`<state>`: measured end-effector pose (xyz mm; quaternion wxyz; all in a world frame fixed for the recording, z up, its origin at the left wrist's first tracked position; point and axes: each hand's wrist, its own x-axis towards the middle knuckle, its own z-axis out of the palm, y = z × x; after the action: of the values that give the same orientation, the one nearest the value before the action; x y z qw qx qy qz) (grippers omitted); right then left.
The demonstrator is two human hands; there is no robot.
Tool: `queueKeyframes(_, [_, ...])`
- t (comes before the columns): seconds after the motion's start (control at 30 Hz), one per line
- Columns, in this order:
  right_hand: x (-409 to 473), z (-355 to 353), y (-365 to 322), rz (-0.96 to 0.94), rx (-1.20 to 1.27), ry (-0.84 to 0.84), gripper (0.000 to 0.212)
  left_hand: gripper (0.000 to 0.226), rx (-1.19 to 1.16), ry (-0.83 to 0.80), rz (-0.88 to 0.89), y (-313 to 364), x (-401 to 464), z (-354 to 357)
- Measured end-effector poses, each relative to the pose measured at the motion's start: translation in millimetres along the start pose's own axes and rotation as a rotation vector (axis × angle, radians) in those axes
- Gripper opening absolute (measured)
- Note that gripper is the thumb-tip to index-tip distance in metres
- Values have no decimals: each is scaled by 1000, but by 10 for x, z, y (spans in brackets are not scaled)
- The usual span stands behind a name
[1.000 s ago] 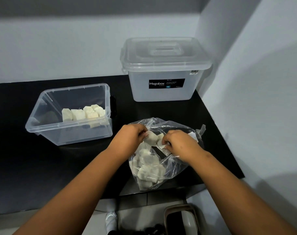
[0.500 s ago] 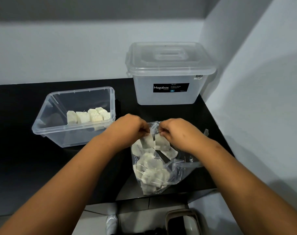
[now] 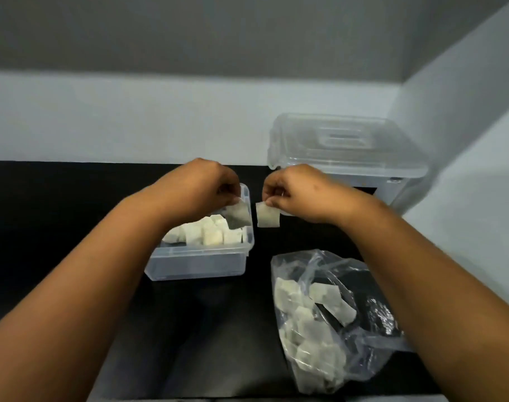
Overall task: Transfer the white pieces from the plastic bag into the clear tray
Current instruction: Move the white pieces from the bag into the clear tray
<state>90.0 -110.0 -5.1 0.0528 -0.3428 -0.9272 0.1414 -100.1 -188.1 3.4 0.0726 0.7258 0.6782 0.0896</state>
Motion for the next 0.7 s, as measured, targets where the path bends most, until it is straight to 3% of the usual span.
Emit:
queueKeyframes(0.2, [641, 22, -397, -64, 90, 49, 11, 12, 142, -41, -109, -763, -29, -240])
queueKeyframes(0.57, [1578, 1115, -840, 58, 177, -405, 9, 10, 60, -194, -71, -1560, -126, -48])
queueKeyframes(0.7, [1731, 1320, -920, 107, 187, -465, 9, 10, 20, -238, -21, -1680, -146, -4])
